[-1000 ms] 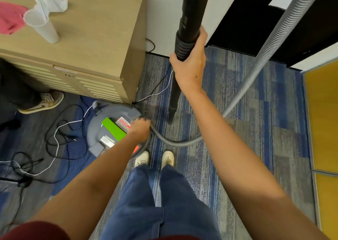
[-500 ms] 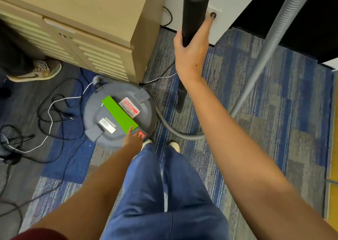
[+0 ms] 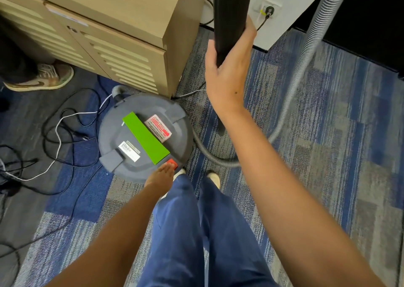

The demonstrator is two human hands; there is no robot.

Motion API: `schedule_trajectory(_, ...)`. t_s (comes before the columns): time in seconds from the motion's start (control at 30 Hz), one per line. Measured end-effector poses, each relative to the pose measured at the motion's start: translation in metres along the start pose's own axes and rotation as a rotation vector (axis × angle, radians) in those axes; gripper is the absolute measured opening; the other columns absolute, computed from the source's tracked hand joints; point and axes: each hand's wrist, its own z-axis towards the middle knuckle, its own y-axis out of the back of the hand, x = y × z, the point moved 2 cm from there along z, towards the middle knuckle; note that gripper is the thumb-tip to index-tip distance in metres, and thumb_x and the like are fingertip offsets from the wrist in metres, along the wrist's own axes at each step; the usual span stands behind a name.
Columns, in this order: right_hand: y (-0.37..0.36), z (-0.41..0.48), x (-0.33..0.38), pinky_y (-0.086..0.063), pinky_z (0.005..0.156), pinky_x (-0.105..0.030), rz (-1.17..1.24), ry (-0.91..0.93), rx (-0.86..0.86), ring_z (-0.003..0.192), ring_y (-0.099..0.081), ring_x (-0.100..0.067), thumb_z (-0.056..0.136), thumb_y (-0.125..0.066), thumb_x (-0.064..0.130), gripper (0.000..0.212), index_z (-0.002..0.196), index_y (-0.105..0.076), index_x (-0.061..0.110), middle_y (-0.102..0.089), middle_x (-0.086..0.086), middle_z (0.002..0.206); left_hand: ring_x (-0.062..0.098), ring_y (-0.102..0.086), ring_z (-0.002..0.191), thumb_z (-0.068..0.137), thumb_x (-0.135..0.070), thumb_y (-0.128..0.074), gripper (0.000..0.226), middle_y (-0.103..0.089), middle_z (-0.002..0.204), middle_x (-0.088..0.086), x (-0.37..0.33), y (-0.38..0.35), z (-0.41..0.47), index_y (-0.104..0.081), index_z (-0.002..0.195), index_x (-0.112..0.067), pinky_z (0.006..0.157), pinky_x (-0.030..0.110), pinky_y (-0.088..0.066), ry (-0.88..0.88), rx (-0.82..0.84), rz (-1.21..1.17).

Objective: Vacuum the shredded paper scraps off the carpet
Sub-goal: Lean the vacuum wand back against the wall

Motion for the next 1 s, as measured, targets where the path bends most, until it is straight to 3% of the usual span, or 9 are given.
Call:
schedule_trajectory(0.17, 0.011, -0.003, 0.004, -0.051, 0.09, -0.047, -0.018, -0.051, 0.032, 0.109, -0.053, -0.035, 0.086, -0.058, -0.002, 0.052, 0.129, -0.034, -0.017, -0.048, -0.028, 0.121, 0.027, 0.004, 0.146, 0.102, -0.015, -0.025, 0.055, 0.003, 0.157, 0.017, -0.001, 0.014, -0.002, -0.001, 0.148, 0.004, 0.119, 0.036, 0.002, 0.002, 0.036, -0.048)
schedule_trajectory(0.3, 0.027, 0.002, 0.01, -0.05, 0.093, -0.041, 0.007, -0.18, 0.128, 0.11, -0.053, -0.029, 0.088, -0.06, 0.004, 0.053, 0.132, -0.033, -0.008, -0.049, -0.021, 0.122, 0.028, -0.024, 0.139, 0.096, -0.013, -0.043, 0.048, -0.032, 0.147, 0.016, 0.007, 0.061, -0.017, -0.033, 0.141, -0.001, 0.116, 0.034, -0.014, -0.011, -0.003, -0.136)
schedule_trajectory(0.43, 0.045, 0.008, 0.015, -0.04, 0.087, -0.009, 0.027, -0.314, 0.209, 0.102, -0.05, -0.016, 0.089, -0.061, 0.006, 0.051, 0.132, -0.034, -0.004, -0.051, -0.01, 0.116, 0.029, -0.03, 0.134, 0.093, -0.004, -0.041, 0.045, -0.037, 0.141, 0.015, 0.028, 0.137, -0.051, -0.036, 0.138, -0.001, 0.113, 0.033, -0.023, 0.075, -0.208, -0.415)
schedule_trajectory(0.53, 0.06, 0.01, 0.018, -0.033, 0.075, 0.005, 0.037, -0.426, 0.226, 0.095, -0.05, -0.011, 0.089, -0.062, 0.005, 0.049, 0.131, -0.036, -0.001, -0.05, -0.001, 0.107, 0.031, -0.026, 0.139, 0.088, 0.002, -0.044, 0.062, -0.026, 0.152, 0.017, 0.04, 0.198, -0.076, -0.024, 0.147, -0.006, 0.113, 0.038, -0.026, 0.076, -0.424, -0.689)
schedule_trajectory(0.6, 0.075, 0.014, 0.024, -0.034, 0.074, 0.004, 0.038, -0.485, 0.221, 0.093, -0.052, -0.011, 0.088, -0.063, 0.005, 0.05, 0.13, -0.037, 0.0, -0.051, 0.0, 0.104, 0.032, -0.028, 0.139, 0.086, -0.001, -0.05, 0.071, -0.023, 0.153, 0.018, 0.043, 0.237, -0.088, -0.018, 0.149, -0.01, 0.111, 0.043, -0.03, 0.022, -0.558, -0.866)
schedule_trajectory(0.7, 0.097, 0.022, 0.027, -0.041, 0.082, -0.014, 0.0, -0.58, 0.219, 0.095, -0.055, -0.015, 0.086, -0.066, 0.004, 0.049, 0.128, -0.041, 0.003, -0.053, 0.0, 0.102, 0.031, -0.044, 0.128, 0.081, -0.011, -0.064, 0.078, -0.043, 0.142, 0.014, 0.04, 0.293, -0.106, -0.023, 0.147, -0.013, 0.098, 0.046, -0.043, -0.073, -0.723, -1.035)
schedule_trajectory(0.77, 0.113, 0.027, 0.027, -0.042, 0.081, -0.019, -0.014, -0.646, 0.211, 0.097, -0.058, -0.019, 0.084, -0.068, 0.002, 0.045, 0.123, -0.046, 0.004, -0.057, -0.002, 0.099, 0.027, -0.05, 0.121, 0.079, -0.011, -0.068, 0.08, -0.05, 0.136, 0.011, 0.03, 0.329, -0.123, -0.025, 0.146, -0.014, 0.093, 0.042, -0.046, -0.14, -0.762, -1.103)
schedule_trajectory(0.9, 0.145, 0.045, 0.035, -0.04, 0.078, -0.017, -0.032, -0.68, 0.178, 0.1, -0.059, -0.022, 0.085, -0.065, 0.001, 0.037, 0.118, -0.05, 0.004, -0.062, -0.01, 0.105, 0.021, -0.057, 0.096, 0.082, -0.006, -0.062, 0.052, -0.058, 0.109, 0.003, 0.006, 0.381, -0.151, -0.041, 0.129, -0.012, 0.076, 0.028, -0.042, -0.285, -0.835, -1.149)
schedule_trajectory(1.0, 0.17, 0.067, 0.046, -0.04, 0.074, -0.01, -0.028, -0.62, 0.085, 0.094, -0.056, -0.012, 0.085, -0.065, 0.004, 0.04, 0.122, -0.047, 0.007, -0.057, 0.0, 0.102, 0.023, -0.06, 0.089, 0.085, -0.01, -0.061, 0.037, -0.059, 0.098, 0.001, -0.009, 0.409, -0.162, -0.044, 0.118, -0.011, 0.077, 0.041, -0.05, -0.302, -0.882, -1.127)
